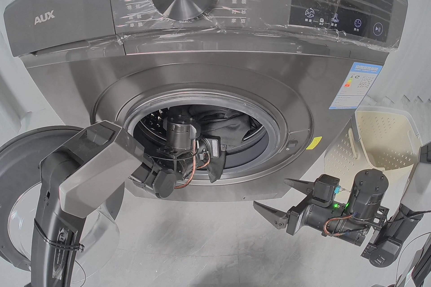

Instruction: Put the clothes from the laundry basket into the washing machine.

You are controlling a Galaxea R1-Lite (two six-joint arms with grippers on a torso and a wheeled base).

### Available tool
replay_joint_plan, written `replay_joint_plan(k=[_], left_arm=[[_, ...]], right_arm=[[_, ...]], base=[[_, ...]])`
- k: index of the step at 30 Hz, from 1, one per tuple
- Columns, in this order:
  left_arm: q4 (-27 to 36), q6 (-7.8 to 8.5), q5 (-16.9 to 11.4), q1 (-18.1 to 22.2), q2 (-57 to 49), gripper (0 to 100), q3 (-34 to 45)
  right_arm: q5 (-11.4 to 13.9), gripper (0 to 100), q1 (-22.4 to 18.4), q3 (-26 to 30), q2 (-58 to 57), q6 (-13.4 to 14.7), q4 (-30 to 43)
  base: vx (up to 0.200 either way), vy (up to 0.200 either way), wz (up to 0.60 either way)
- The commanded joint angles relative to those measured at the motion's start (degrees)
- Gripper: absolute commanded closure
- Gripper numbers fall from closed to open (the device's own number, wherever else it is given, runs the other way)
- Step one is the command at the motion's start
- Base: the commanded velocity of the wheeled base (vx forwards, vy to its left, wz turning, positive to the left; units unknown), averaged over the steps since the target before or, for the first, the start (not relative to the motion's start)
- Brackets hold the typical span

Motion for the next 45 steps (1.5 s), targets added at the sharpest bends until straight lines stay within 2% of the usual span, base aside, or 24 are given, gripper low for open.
replay_joint_plan(k=[1,3,5,11,13,15,24,28,29,33,36,42,45], left_arm=[[-0.5,-0.17,0.1,-0.1,1.73,100,-2.54],[-0.77,-0.34,0.54,-0.01,2.34,100,-4.03],[-1.38,-0.61,1.42,0.08,3.92,100,-8.95],[-3.67,-1.66,6.16,1.75,8.14,100,-19.68],[-4.02,-1.84,6.69,2.01,8.67,100,-21.43],[-4.81,-1.84,8.01,2.62,10.08,100,-26.44],[-7.62,-1.84,8.19,2.71,11.39,100,-31.45],[-7.53,-1.66,8.19,2.62,11.39,100,-28.47],[-7.53,-1.57,8.19,2.54,10.95,0,-26.97],[-6.22,-2.1,8.19,2.1,8.58,0,-22.23],[-4.72,-2.01,7.22,2.1,5.07,0,-15.55],[-4.37,-1.22,4.49,1.83,-1.17,0,-5.0],[-4.55,0.19,3.0,1.48,-4.07,0,0.54]], right_arm=[[0.02,0,0.04,-0.03,0.21,0.01,-0.03],[0.02,0,0.04,-0.03,0.3,0.01,-0.03],[0.02,0,0.04,-0.03,0.56,0.01,-0.03],[0.02,0,0.04,-0.29,0.48,0.01,-0.03],[0.02,0,0.04,-0.29,0.56,0.01,-0.03],[0.02,0,0.13,-0.29,0.56,0.01,-0.03],[0.02,0,0.13,-0.29,0.56,0.01,-0.03],[0.02,0,0.13,-0.2,0.65,0.01,-0.03],[0.02,0,0.13,-0.2,0.65,0.01,-0.03],[0.02,0,0.13,-0.2,0.65,0.1,-0.03],[0.02,0,0.13,-0.2,0.56,0.01,-0.03],[0.02,0,0.13,-0.2,0.56,0.01,-0.03],[0.02,0,0.13,-0.2,0.56,0.01,-0.03]], base=[[0.0,0.0,0.0],[0.0,0.0,0.0],[0.0,0.0,0.0],[0.0,0.0,0.0],[0.0,0.0,0.0],[0.0,0.0,0.0],[0.0,0.0,0.0],[0.0,0.0,0.0],[0.0,0.0,0.0],[0.0,0.0,0.0],[0.0,0.0,0.0],[0.0,0.0,0.0],[0.0,0.0,0.0]])
